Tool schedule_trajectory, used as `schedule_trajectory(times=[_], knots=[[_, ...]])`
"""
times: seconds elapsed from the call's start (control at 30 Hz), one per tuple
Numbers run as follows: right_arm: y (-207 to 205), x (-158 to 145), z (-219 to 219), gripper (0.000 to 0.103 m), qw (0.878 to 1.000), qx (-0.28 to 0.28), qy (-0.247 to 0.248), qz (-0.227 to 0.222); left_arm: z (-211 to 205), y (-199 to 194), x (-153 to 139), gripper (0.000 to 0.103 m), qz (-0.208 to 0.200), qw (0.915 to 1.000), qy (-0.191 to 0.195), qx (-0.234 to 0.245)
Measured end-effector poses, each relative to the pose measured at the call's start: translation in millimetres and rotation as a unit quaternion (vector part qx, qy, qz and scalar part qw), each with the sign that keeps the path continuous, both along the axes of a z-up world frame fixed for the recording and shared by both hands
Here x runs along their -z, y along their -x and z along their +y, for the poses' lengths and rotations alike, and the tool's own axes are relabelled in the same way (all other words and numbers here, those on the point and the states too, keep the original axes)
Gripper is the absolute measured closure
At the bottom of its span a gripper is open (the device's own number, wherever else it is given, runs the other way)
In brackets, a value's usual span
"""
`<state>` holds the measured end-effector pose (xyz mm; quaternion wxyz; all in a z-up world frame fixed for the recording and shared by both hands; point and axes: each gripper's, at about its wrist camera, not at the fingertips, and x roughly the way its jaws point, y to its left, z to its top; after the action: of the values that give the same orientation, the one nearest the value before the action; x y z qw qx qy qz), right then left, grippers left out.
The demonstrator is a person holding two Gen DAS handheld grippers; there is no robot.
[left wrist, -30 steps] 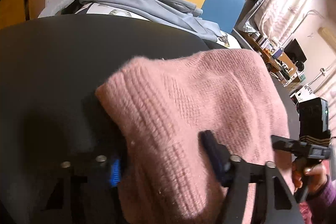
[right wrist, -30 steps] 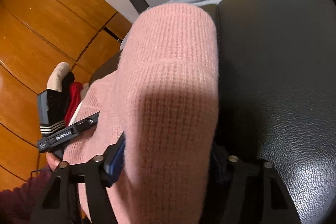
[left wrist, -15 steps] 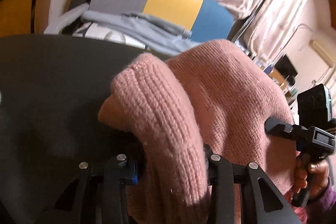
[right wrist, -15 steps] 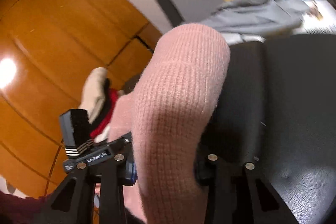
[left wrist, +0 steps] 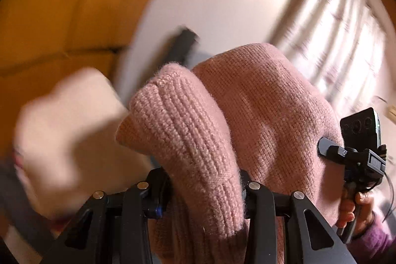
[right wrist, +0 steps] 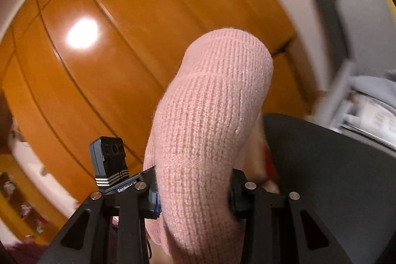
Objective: Fold clothes
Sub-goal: 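Lift the folded pink sweater with both grippers and carry it to the stack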
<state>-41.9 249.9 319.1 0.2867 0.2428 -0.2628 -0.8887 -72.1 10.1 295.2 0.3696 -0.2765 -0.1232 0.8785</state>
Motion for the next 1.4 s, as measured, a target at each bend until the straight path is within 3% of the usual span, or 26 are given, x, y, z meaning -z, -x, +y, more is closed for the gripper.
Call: schedule_trajectory(times=[0.1, 0.2, 0.33, 0.4, 0.47, 0.53, 0.6, 0.7, 0.77, 0.87, 0.93, 1.0, 1.03, 1.1, 1.2, 1.23, 1.3, 1.4], knots=[[85.2, -7.5, -20.0, 0.066, 0.997, -0.044, 0.054, -0.014, -37.0, 47.4, -26.5, 0.062, 0.000, 0.9986, 0.016, -0.051], [158.4, 14.3, -35.7, 0.066, 0.993, -0.060, 0.085, -0.053, -70.1, 104.2, -33.0, 0.060, -0.019, 0.9940, 0.034, -0.103], [238.6, 83.4, -47.4, 0.065, 0.984, -0.056, 0.091, -0.143, -91.0, 175.8, 16.3, 0.059, -0.085, 0.9820, 0.070, -0.154], [262.7, 129.6, -48.8, 0.060, 0.979, -0.027, 0.066, -0.191, -91.9, 206.3, 64.1, 0.059, -0.137, 0.9687, 0.105, -0.178], [271.7, 158.6, -41.1, 0.059, 0.976, -0.011, 0.088, -0.200, -93.5, 219.5, 104.3, 0.051, -0.164, 0.9624, 0.103, -0.190], [273.9, 165.9, -31.4, 0.057, 0.976, -0.003, 0.108, -0.190, -104.8, 218.2, 118.6, 0.042, -0.170, 0.9663, 0.032, -0.190], [273.4, 157.0, -28.5, 0.054, 0.980, -0.009, 0.081, -0.182, -116.3, 216.1, 125.9, 0.040, -0.181, 0.9650, -0.039, -0.186], [259.9, 131.3, -30.2, 0.049, 0.986, -0.003, 0.024, -0.166, -128.1, 210.1, 110.2, 0.041, -0.178, 0.9637, -0.054, -0.191], [244.0, 103.4, -30.6, 0.049, 0.992, 0.020, -0.032, -0.124, -127.2, 198.8, 86.9, 0.042, -0.141, 0.9630, -0.015, -0.229], [225.3, 62.3, -38.7, 0.049, 0.991, 0.057, -0.117, -0.036, -123.6, 178.3, 45.7, 0.043, -0.062, 0.9496, 0.053, -0.303], [233.5, 61.9, -62.2, 0.052, 0.986, 0.042, -0.157, -0.033, -109.0, 168.4, 23.3, 0.042, -0.017, 0.9447, 0.075, -0.319], [241.8, 61.4, -85.7, 0.059, 0.980, 0.027, -0.197, -0.030, -82.1, 169.1, 15.6, 0.041, -0.002, 0.9493, 0.110, -0.294], [245.9, 61.2, -97.4, 0.059, 0.976, 0.020, -0.216, -0.028, -64.5, 172.0, 16.0, 0.041, 0.007, 0.9490, 0.138, -0.283], [254.2, 60.7, -121.0, 0.061, 0.966, 0.005, -0.256, -0.025, -24.8, 184.7, 27.8, 0.041, 0.031, 0.9405, 0.213, -0.263], [276.6, 73.3, -140.9, 0.061, 0.956, 0.014, -0.285, -0.061, 12.5, 205.7, 64.7, 0.039, 0.027, 0.9144, 0.318, -0.249], [284.2, 81.5, -143.4, 0.060, 0.954, 0.018, -0.289, -0.076, 15.6, 209.0, 75.0, 0.039, 0.022, 0.9091, 0.335, -0.247], [293.3, 96.7, -147.1, 0.060, 0.949, 0.030, -0.297, -0.101, 14.5, 218.8, 87.9, 0.037, 0.011, 0.9067, 0.336, -0.255], [290.1, 109.1, -146.8, 0.058, 0.950, 0.045, -0.290, -0.106, 8.6, 219.3, 92.7, 0.037, -0.004, 0.9147, 0.318, -0.250]])
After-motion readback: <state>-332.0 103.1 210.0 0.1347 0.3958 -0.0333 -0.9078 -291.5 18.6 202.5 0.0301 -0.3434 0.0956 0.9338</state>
